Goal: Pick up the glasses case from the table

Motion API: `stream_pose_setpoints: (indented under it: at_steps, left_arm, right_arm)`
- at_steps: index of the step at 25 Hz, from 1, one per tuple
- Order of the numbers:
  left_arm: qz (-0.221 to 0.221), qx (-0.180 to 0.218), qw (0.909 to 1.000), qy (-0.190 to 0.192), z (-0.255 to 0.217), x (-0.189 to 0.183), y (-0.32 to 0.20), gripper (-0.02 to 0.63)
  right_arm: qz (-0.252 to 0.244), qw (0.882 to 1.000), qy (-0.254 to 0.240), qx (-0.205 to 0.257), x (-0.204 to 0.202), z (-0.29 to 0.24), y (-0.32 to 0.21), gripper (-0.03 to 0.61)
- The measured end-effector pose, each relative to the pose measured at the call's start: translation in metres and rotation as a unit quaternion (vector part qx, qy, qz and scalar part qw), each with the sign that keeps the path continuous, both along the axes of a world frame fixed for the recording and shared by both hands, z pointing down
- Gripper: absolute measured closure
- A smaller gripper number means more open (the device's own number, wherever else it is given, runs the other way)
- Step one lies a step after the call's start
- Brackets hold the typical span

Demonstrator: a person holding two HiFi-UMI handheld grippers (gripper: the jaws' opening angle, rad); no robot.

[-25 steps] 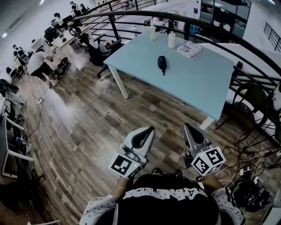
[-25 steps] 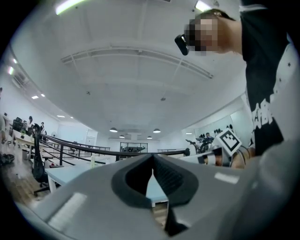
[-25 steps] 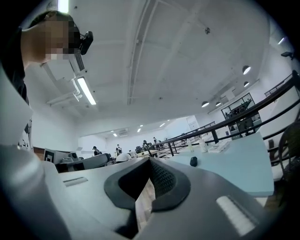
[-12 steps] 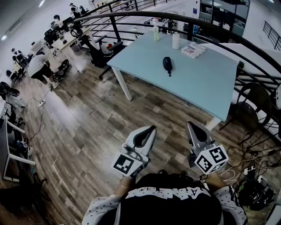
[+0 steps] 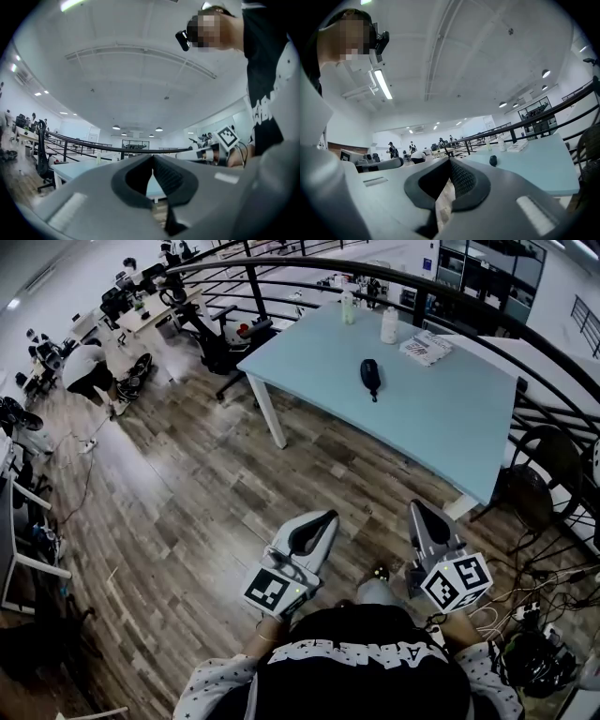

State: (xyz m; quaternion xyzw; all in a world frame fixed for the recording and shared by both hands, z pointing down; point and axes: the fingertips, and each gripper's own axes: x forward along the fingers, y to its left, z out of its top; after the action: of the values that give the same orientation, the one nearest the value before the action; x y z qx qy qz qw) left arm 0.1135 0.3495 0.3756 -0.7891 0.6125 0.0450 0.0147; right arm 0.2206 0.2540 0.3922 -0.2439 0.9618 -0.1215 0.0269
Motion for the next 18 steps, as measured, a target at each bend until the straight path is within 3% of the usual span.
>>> stream_pose_setpoints:
  at_steps: [18]
  left_arm:
    - [-0.091,-0.005,0.9957,-0.019,0.005,-0.081,-0.025,0.614]
  right_arm:
    - [-0.059,0.998,-0.019,-0.015,-0.089,0.013,-0.060,0.574]
